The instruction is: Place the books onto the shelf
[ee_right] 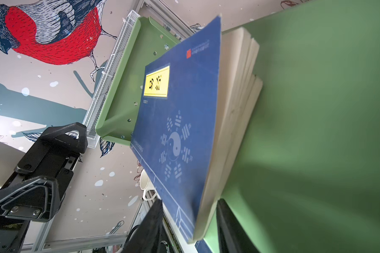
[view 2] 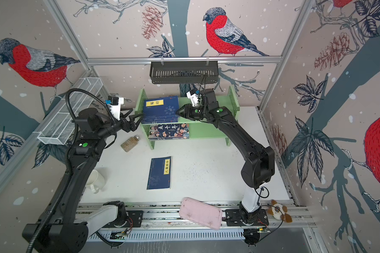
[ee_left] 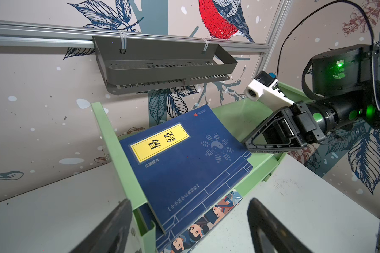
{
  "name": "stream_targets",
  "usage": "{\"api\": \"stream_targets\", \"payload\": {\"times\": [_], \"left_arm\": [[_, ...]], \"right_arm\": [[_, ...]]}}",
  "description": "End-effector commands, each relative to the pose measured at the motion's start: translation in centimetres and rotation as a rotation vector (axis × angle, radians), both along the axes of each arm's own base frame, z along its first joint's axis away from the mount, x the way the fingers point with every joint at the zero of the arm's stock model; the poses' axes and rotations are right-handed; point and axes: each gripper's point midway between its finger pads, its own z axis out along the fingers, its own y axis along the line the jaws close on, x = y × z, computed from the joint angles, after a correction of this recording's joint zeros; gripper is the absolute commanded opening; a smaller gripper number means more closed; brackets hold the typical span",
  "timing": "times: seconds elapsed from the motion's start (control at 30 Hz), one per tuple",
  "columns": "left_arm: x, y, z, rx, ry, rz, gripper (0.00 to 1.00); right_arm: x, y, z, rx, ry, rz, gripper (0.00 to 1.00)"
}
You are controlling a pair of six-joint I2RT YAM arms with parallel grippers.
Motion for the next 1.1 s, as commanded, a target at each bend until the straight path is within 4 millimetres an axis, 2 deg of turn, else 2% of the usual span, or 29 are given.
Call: {"api": "stream_targets", "payload": {"times": [0.0,0.2,0.8,1.07], "left_arm": [[-0.05,-0.25,0.6,0.002,-0.034,-0.019,0.83],[-0.09,-0.23,0.68,0.002,-0.036,-0.018,0.83],[-0.15,-0.25,0.9,-0.005,-0.038,-0.019,0.83],[-0.2,-0.29,0.91,-0.005,-0.039,-0.02,0.83]], "right_arm": [[-0.03,0.38,0.54,0.033,-0.008,0.021,0.38],[0.01,0.37,0.19,0.034,0.0,0.026,0.35],[-0.09,-0.4,0.39,0.056,-0.001,0.02,0.07],[-0.56,-0.5,0.76,0.065,-0.001,0.028,0.05]]}}
